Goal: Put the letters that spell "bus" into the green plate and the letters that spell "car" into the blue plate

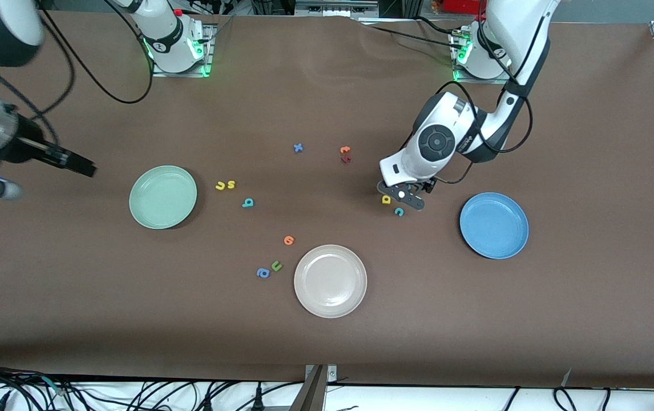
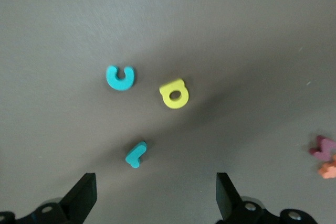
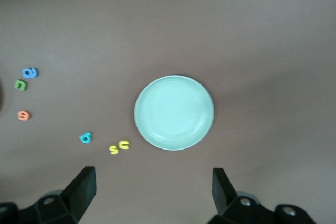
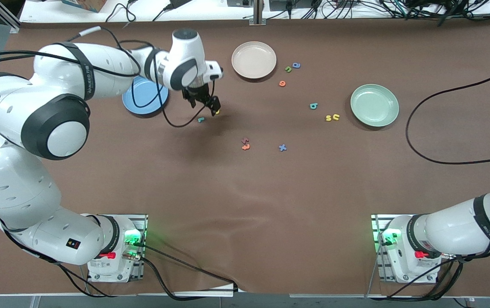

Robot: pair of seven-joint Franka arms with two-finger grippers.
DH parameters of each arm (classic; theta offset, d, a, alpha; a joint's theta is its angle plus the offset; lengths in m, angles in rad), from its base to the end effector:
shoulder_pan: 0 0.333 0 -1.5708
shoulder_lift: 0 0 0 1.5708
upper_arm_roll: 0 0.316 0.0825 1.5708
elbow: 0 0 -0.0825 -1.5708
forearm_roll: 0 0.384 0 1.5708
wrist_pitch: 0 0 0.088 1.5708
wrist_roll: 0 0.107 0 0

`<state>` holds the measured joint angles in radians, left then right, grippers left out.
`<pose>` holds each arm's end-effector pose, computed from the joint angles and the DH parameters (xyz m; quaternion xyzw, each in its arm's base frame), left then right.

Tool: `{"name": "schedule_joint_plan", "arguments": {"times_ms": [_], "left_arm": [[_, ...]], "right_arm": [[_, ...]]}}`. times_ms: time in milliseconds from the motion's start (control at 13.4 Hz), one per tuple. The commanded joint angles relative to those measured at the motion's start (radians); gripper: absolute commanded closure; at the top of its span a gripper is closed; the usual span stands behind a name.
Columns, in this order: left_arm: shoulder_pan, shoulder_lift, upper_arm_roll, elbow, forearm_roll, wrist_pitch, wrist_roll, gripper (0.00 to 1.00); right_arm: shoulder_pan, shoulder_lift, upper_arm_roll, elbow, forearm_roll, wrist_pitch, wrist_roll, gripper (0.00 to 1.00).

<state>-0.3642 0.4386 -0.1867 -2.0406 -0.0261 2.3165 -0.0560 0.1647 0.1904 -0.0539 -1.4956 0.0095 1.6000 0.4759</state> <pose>0.4948 -0.3036 0.2165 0.9690 -0.2292 -0.0889 0.0234 0.6060 0.0713 0.5515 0.9825 -0.1814 -0.0409 0.0127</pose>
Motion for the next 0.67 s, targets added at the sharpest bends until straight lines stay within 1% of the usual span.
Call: {"name": "schedule_joint_plan", "arguments": {"times_ms": [0, 75, 149, 224, 373, 448, 522, 597], "left_arm": [[-0.009, 0.037, 0.004, -0.023, 0.037, 0.062, 0.007, 0.01], [-0.001, 0.055, 0.004, -0.024, 0.037, 0.075, 0.007, 0.15], [0.001, 0.061, 0.004, -0.027, 0.037, 0.075, 0.007, 0.31], [0.001, 0.063, 0.006, -0.027, 0.037, 0.075, 0.007, 0.39], [-0.001, 0.072, 0.006, -0.020, 0.049, 0.078, 0.007, 0.39], [-0.001, 0.081, 0.006, -0.015, 0.092, 0.081, 0.007, 0.39], [0.001, 0.089, 0.004, -0.015, 0.150, 0.099, 0.005, 0.39], [0.005, 0.095, 0.006, -0.016, 0.173, 0.121, 0.005, 0.39]], "right_arm": [[0.080, 0.052, -0.001, -0.009, 0.014, 0.079, 0.172, 0.02], [0.116, 0.082, -0.001, -0.008, 0.014, 0.118, 0.246, 0.02], [0.146, 0.114, -0.001, -0.009, 0.014, 0.161, 0.321, 0.02], [0.180, 0.156, -0.001, -0.009, 0.015, 0.204, 0.398, 0.02], [0.246, 0.233, -0.001, -0.012, 0.014, 0.270, 0.524, 0.02], [0.272, 0.260, -0.001, -0.024, 0.014, 0.293, 0.538, 0.02], [0.291, 0.273, -0.001, -0.056, 0.015, 0.328, 0.538, 0.02], [0.297, 0.277, 0.003, -0.107, 0.015, 0.380, 0.535, 0.02]]}}
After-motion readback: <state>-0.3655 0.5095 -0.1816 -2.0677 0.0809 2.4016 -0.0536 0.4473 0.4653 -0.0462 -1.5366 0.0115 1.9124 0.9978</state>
